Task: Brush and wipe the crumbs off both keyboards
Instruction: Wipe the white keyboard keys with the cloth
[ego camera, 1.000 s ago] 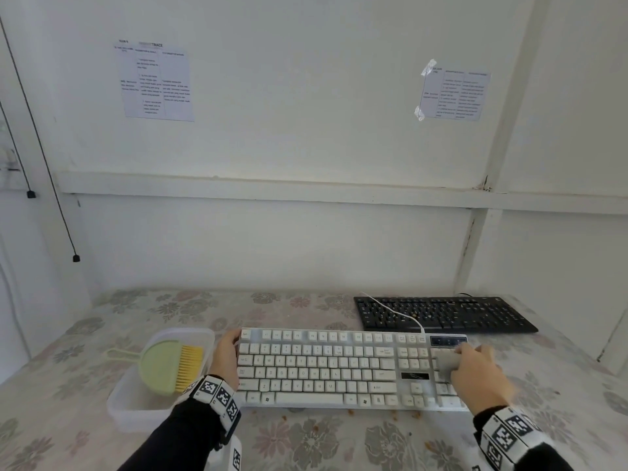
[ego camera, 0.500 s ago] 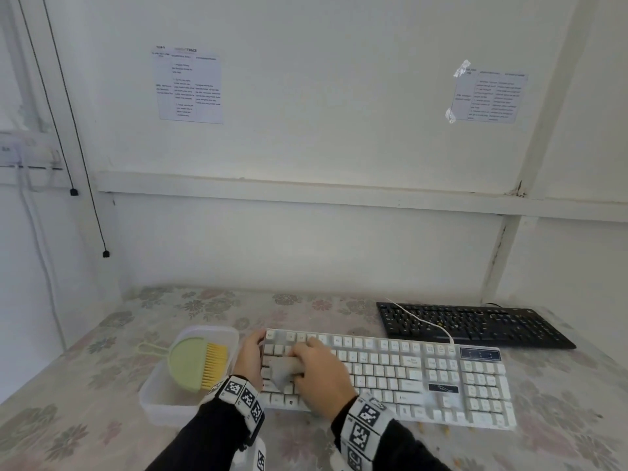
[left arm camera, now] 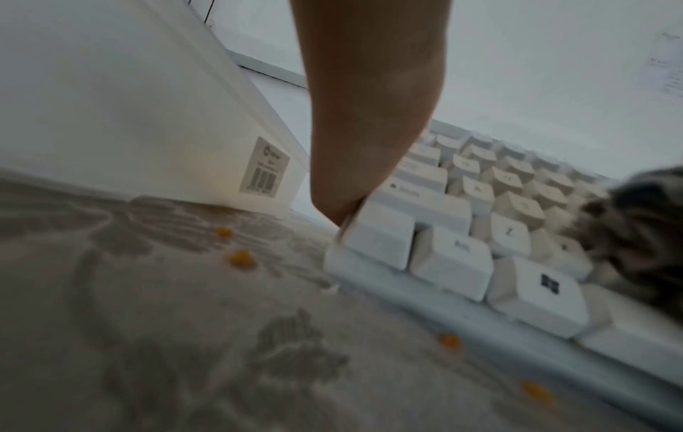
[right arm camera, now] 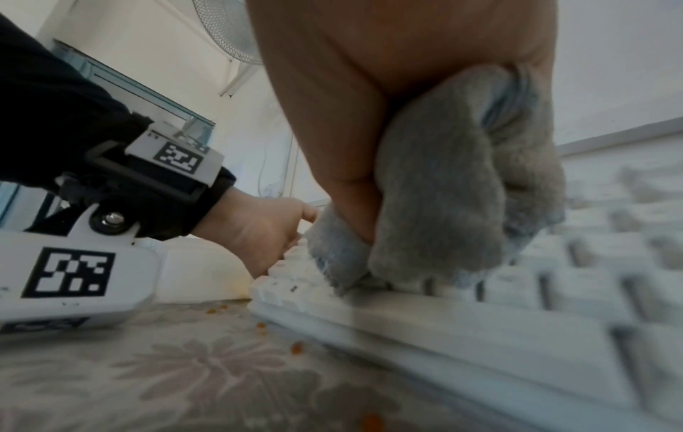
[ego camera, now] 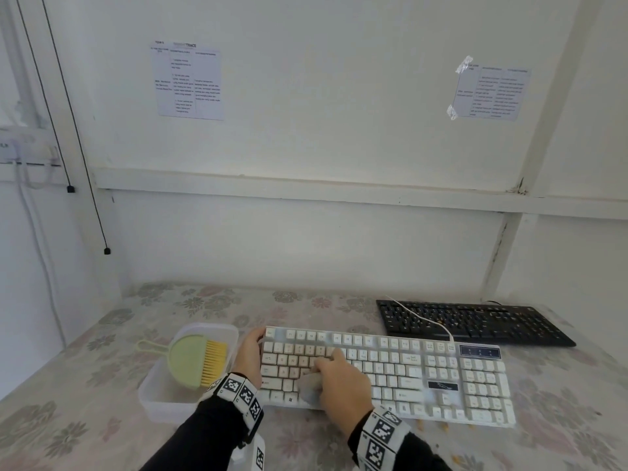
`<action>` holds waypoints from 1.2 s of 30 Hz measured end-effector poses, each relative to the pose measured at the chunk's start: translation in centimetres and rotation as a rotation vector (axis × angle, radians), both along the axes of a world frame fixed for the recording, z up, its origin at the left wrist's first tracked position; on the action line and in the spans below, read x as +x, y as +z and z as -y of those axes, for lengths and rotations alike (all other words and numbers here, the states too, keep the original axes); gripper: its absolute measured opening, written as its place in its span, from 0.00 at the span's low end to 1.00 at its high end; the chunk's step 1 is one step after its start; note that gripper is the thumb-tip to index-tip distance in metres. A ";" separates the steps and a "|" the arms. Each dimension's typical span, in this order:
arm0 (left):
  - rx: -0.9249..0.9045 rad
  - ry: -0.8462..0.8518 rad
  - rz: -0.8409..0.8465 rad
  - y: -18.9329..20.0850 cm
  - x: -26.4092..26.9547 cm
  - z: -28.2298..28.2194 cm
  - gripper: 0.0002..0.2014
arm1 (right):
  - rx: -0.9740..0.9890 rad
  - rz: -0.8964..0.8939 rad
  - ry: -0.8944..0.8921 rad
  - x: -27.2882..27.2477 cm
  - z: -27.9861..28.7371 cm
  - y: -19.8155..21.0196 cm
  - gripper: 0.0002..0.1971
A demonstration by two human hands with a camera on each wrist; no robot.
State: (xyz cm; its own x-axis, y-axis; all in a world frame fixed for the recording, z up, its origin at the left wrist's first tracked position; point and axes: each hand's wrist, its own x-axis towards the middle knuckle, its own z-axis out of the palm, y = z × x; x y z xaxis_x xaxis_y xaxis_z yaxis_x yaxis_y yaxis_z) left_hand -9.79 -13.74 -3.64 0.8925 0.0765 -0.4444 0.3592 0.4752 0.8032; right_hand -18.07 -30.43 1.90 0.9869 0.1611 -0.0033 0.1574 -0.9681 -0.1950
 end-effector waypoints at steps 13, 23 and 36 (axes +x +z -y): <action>0.051 -0.018 0.022 -0.6 0.6 0.3 0.19 | 0.093 -0.058 -0.289 -1.3 11.0 0.2 0.10; 0.111 -0.016 -0.012 -0.7 0.8 0.2 0.20 | -0.015 -0.003 -0.552 -2.1 17.2 1.2 0.13; 0.165 -0.086 0.000 -1.2 1.0 -0.1 0.25 | 0.141 0.041 -0.066 -0.9 6.0 0.9 0.14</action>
State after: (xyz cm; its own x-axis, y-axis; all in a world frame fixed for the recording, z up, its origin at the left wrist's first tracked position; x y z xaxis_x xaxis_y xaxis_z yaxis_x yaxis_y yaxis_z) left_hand -8.78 -13.62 -4.82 0.8990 0.0721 -0.4321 0.3927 0.3045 0.8678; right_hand -18.99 -36.44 2.83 0.9943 0.0914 0.0553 0.1045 -0.9400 -0.3248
